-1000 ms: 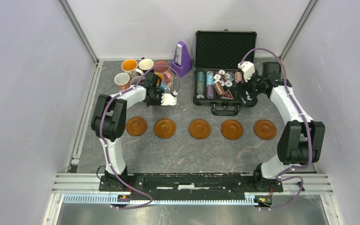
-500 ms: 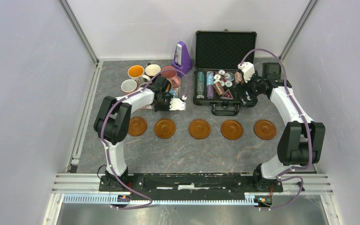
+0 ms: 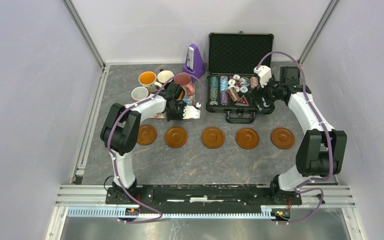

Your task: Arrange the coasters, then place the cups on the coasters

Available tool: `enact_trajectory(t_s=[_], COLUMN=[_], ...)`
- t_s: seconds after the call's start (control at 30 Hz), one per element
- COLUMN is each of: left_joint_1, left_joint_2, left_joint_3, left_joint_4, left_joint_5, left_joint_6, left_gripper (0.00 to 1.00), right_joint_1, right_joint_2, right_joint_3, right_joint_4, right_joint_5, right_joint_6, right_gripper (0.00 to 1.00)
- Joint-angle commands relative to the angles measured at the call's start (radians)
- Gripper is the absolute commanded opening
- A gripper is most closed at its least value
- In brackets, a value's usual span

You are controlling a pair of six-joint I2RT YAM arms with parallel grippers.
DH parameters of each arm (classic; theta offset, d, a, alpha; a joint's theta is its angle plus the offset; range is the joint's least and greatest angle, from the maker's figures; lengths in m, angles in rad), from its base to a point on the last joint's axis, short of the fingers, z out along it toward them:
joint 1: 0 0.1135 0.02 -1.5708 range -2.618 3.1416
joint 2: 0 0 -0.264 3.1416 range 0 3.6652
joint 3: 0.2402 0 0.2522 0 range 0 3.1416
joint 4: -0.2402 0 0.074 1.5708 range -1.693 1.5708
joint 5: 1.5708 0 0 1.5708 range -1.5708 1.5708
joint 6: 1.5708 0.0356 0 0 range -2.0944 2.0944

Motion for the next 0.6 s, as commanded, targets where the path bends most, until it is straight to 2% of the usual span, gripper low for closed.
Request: enact_trajectory(t_s=[0.0,0.23,0.27,0.5,0.57], left_joint_1=[-0.049,-0.061,-0.061,-0.050,-0.039], left_joint_2=[-0.027,-0.018,-0.018,-0.089,-0.122], left_joint_3=[0.006,0.012,0.016,0.038,0.031], left_joint_4=[-0.113,-0.122,-0.122,-0.147,-0.148], left_joint_5=[0.163,0.156,0.152,0.091,0.082], left_joint_6=[-0.061,-0.058,-0.070,-0.148,-0.163], left_gripper=[0.02,0.03,0.05,0.41,0.48], right_joint_1=[-0.002,-0.002,-0.002,0.000,0.004], right_joint_2=[-0.006,0.002,0.002,0.005,0.011], right_joint_3=[0.030,0.039,0.040,0.071,0.082], right_joint_4=[0.022,0.021,0.023,0.058,0.074], right_joint_5=[-0.027,-0.029,-0.030,-0.044,-0.046], right_joint_6=[0.008,-0.001,0.000,0.042,0.058], right_gripper=[0.98,0.98,0.98,0.98,0.98])
